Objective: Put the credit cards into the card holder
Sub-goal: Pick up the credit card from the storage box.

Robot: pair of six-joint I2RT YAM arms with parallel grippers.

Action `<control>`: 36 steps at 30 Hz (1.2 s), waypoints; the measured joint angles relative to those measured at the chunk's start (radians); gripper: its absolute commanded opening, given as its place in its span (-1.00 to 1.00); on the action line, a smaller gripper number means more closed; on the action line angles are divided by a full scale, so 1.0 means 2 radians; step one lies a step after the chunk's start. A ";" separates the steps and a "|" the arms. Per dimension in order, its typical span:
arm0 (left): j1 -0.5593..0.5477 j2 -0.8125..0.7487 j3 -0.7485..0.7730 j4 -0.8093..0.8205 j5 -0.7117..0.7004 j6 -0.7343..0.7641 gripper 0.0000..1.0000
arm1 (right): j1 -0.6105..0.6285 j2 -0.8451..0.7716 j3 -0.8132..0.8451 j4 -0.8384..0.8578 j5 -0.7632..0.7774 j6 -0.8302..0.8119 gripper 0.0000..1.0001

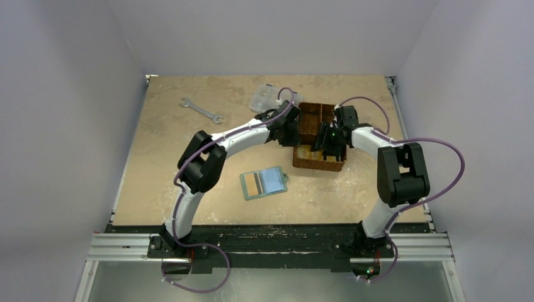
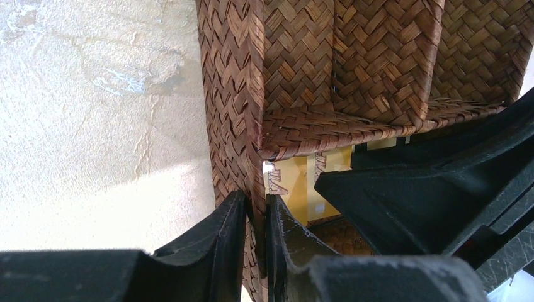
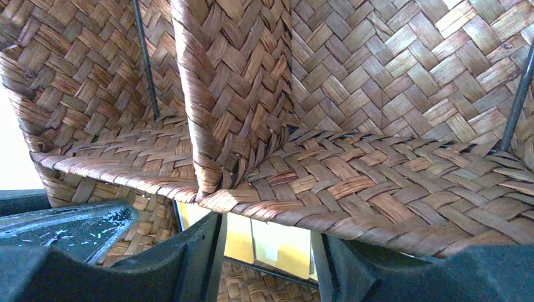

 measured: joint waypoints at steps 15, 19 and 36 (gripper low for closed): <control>0.017 0.000 -0.003 0.002 -0.009 0.014 -1.00 | -0.020 -0.005 -0.047 0.125 -0.107 0.042 -0.27; 0.018 0.000 -0.003 0.002 -0.012 0.017 -1.00 | -0.022 -0.011 -0.048 0.151 -0.143 0.061 -0.33; 0.001 0.002 -0.004 0.010 0.029 0.018 -1.00 | 0.003 -0.025 -0.040 0.121 -0.149 0.043 0.04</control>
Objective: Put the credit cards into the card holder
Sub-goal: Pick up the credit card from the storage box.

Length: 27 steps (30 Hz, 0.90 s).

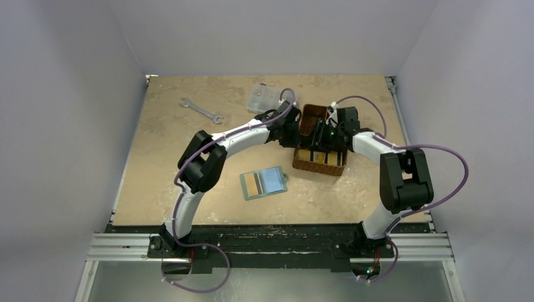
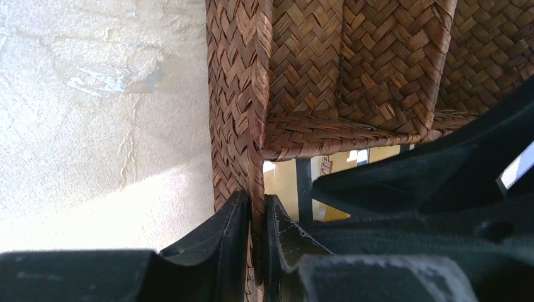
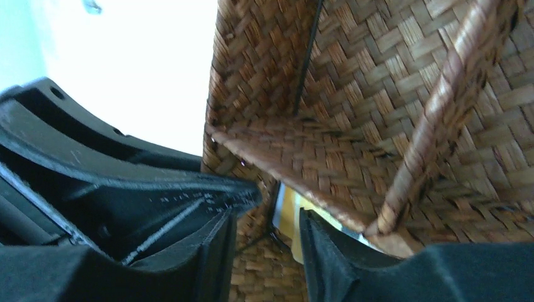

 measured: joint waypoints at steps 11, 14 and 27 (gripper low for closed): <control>-0.003 0.001 0.000 0.000 0.010 0.000 -1.00 | 0.003 -0.066 -0.004 -0.099 0.093 -0.053 0.24; -0.003 0.001 0.000 0.001 0.013 -0.001 -1.00 | 0.003 -0.030 -0.004 -0.110 0.099 -0.054 0.26; 0.001 0.006 -0.003 0.026 0.012 -0.022 -1.00 | -0.003 0.026 0.002 -0.036 0.007 -0.041 0.15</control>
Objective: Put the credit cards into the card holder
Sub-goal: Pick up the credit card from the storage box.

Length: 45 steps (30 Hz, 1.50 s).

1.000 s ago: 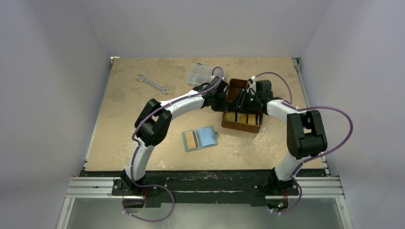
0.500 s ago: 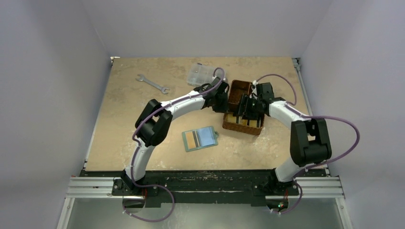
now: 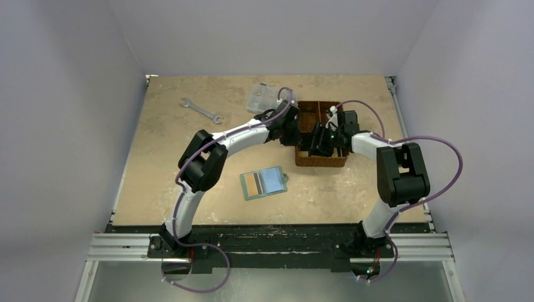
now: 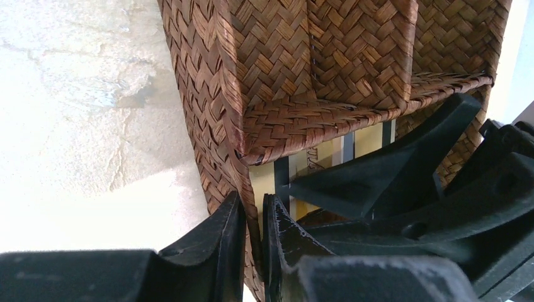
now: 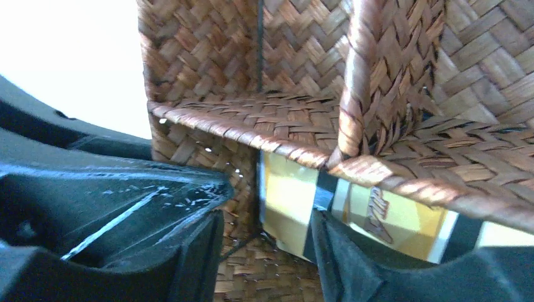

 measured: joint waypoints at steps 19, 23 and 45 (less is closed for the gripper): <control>0.004 0.000 -0.011 0.012 0.025 -0.004 -1.00 | -0.007 -0.072 0.013 -0.088 0.097 -0.009 0.17; 0.000 0.000 -0.006 0.002 0.010 -0.001 -1.00 | -0.009 -0.091 0.019 -0.122 0.165 -0.027 0.33; -0.023 0.001 0.018 -0.042 -0.041 0.010 -1.00 | -0.016 -0.030 -0.007 -0.056 0.108 -0.014 0.19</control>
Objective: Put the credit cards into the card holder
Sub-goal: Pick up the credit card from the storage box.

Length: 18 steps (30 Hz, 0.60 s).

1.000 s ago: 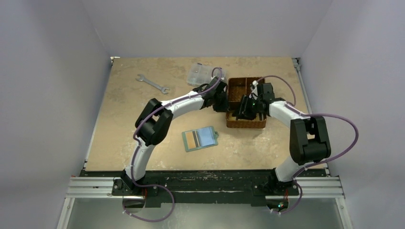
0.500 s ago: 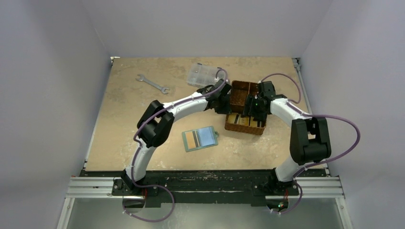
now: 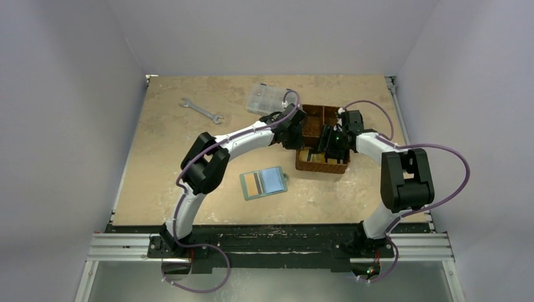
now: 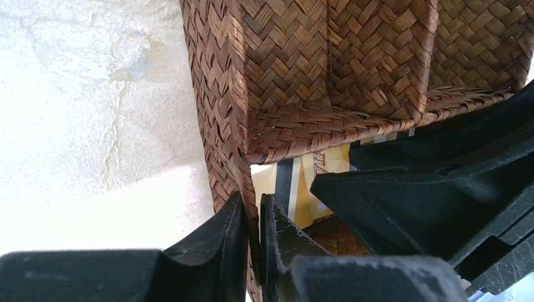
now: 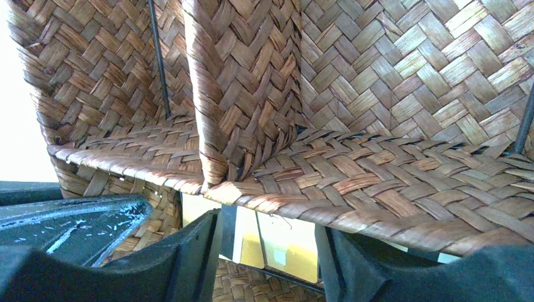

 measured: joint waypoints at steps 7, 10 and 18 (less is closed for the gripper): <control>0.007 0.000 0.002 -0.008 -0.006 0.005 -1.00 | -0.010 -0.006 -0.027 0.043 -0.025 0.007 -0.22; 0.009 0.000 0.003 -0.011 -0.007 0.008 -1.00 | -0.011 -0.015 -0.041 0.056 -0.031 0.015 -0.28; 0.009 0.000 0.003 -0.012 -0.008 0.016 -1.00 | -0.011 -0.036 -0.051 0.061 -0.031 0.025 -0.45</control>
